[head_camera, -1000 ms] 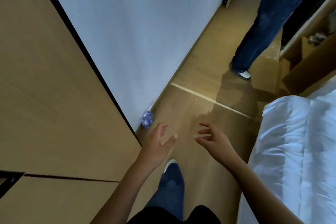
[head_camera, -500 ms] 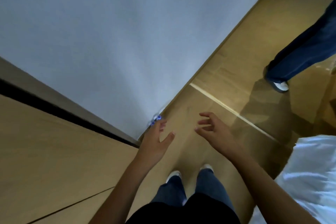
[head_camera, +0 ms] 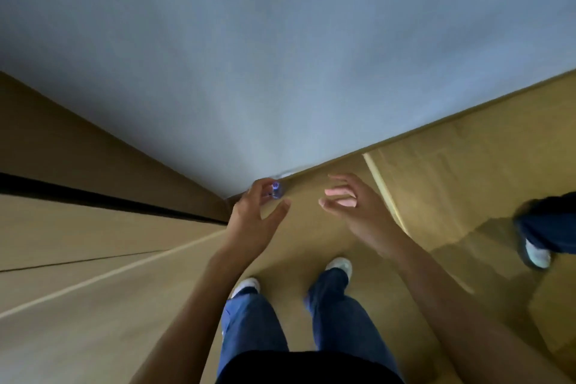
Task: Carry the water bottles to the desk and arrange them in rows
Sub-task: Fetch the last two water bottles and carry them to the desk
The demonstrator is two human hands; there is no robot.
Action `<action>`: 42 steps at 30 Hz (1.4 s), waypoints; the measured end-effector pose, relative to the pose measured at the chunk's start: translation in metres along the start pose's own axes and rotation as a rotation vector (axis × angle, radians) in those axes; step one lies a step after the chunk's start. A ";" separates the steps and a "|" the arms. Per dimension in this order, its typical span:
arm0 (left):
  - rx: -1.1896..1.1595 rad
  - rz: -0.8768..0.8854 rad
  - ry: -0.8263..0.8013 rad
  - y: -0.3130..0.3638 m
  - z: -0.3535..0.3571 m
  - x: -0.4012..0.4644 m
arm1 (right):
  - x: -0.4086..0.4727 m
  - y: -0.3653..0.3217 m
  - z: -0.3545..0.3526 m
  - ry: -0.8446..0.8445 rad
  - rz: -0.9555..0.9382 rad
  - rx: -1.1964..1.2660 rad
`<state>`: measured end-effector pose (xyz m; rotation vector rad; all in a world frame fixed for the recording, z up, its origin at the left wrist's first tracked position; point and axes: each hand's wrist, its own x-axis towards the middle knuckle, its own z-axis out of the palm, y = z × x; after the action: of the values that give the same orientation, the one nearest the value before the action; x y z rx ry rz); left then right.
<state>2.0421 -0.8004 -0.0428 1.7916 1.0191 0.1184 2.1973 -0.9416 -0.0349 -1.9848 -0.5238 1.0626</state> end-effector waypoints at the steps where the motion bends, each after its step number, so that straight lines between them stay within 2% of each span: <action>1: -0.017 -0.012 0.027 -0.001 0.004 0.001 | 0.007 0.001 -0.004 -0.008 -0.010 -0.004; 5: -0.057 -0.087 0.137 -0.020 0.026 0.005 | 0.043 0.021 -0.011 -0.104 -0.010 -0.058; 15: -0.093 -0.137 0.222 -0.106 0.076 0.047 | 0.120 0.107 0.021 -0.222 -0.014 -0.168; 22: -0.005 -0.142 0.198 -0.230 0.143 0.099 | 0.207 0.213 0.071 -0.251 -0.023 -0.187; 32: 0.050 -0.141 0.262 -0.433 0.236 0.209 | 0.355 0.381 0.165 -0.231 -0.048 -0.197; 37: 0.112 -0.058 0.278 -0.513 0.254 0.277 | 0.438 0.438 0.208 -0.233 -0.154 -0.239; 42: 0.088 -0.037 0.335 -0.565 0.262 0.323 | 0.497 0.473 0.238 -0.238 -0.308 -0.329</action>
<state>2.0523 -0.7046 -0.7372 1.8696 1.3107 0.3660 2.2716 -0.7803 -0.7391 -1.9755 -1.1569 1.0731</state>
